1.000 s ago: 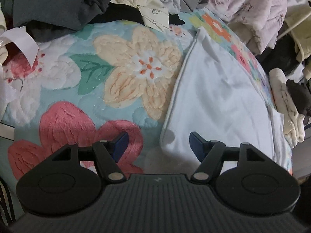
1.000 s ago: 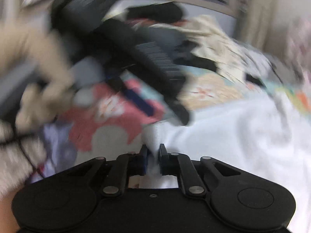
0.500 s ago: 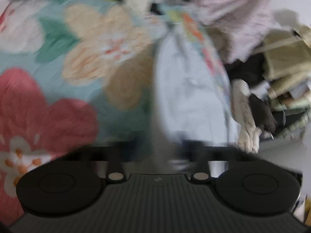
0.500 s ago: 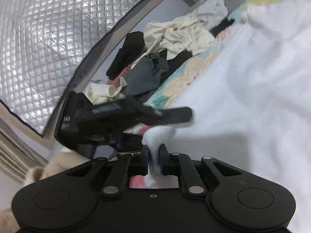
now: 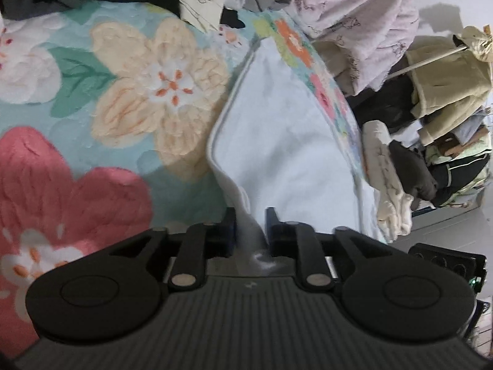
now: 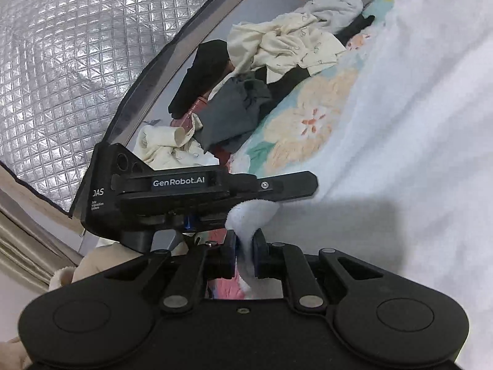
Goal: Fold clothes
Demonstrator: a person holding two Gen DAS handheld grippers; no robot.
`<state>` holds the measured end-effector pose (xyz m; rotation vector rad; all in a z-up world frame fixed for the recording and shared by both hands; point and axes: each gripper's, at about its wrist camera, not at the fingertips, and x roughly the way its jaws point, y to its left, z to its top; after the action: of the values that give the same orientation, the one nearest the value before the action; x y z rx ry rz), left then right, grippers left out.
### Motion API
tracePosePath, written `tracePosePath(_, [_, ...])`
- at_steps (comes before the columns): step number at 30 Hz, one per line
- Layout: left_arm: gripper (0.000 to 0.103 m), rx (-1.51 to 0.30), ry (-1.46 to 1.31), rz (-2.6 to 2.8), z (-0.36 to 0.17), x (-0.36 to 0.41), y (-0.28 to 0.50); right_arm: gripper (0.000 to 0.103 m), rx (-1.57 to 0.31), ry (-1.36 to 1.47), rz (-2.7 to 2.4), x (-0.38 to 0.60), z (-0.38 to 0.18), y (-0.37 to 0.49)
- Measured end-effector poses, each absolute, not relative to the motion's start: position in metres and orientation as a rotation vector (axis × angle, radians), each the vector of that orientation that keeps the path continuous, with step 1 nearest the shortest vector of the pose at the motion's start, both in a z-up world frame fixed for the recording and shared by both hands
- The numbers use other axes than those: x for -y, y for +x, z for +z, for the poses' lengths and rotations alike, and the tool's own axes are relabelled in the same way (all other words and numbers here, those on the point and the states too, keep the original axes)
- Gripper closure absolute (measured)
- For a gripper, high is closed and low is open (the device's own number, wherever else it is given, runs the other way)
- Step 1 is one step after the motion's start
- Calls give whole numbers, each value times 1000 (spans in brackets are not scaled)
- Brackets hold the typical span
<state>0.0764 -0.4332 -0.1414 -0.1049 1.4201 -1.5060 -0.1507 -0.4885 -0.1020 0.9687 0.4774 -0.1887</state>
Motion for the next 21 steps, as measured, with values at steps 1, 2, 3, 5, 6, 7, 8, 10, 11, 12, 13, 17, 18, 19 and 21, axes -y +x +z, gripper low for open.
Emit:
tracePosePath(1, [54,-1435,-116,-1513,-141,434,77,90,-473,962,-191,490,-100,-152])
tracePosePath(2, [48,-1420,-129,-1535,-136,433,76,90,-467,961,-196,492,-97,-155])
tracePosePath(3, [46,-1404,-142,-1557,-132,432,75,90,-462,968,-202,495,-96,-159])
tracePosePath(5, [41,-1322,-122,-1595,-119,429,70,90,-458,980,-228,502,-94,-171])
tracePosePath(6, [40,-1273,-110,-1616,-113,428,67,90,-456,981,-251,507,-92,-179])
tracePosePath(7, [40,-1253,-106,-1625,-110,429,65,90,-455,978,-278,513,-90,-188])
tracePosePath(8, [40,-1233,-101,-1634,-106,429,63,90,-458,973,-309,518,-89,-198])
tracePosePath(10, [40,-1237,-92,-1642,-107,433,62,90,-463,976,-379,528,-86,-219])
tracePosePath(11, [40,-1242,-87,-1640,-108,436,61,90,-461,979,-410,532,-85,-230])
tracePosePath(12, [40,-1247,-78,-1629,-110,439,62,90,-454,982,-433,535,-84,-240])
tracePosePath(13, [40,-1249,-65,-1616,-112,443,63,90,-445,986,-455,538,-83,-250])
tracePosePath(17, [40,-1247,16,-1562,-112,468,70,90,-415,1003,-517,543,-84,-278])
tracePosePath(18, [40,-1234,39,-1555,-111,477,72,90,-411,1004,-528,544,-85,-284])
tracePosePath(19, [40,-1222,62,-1548,-109,486,74,90,-402,1008,-541,545,-84,-291])
tracePosePath(21, [40,-1142,114,-1522,-103,509,75,90,-385,1012,-567,547,-83,-305])
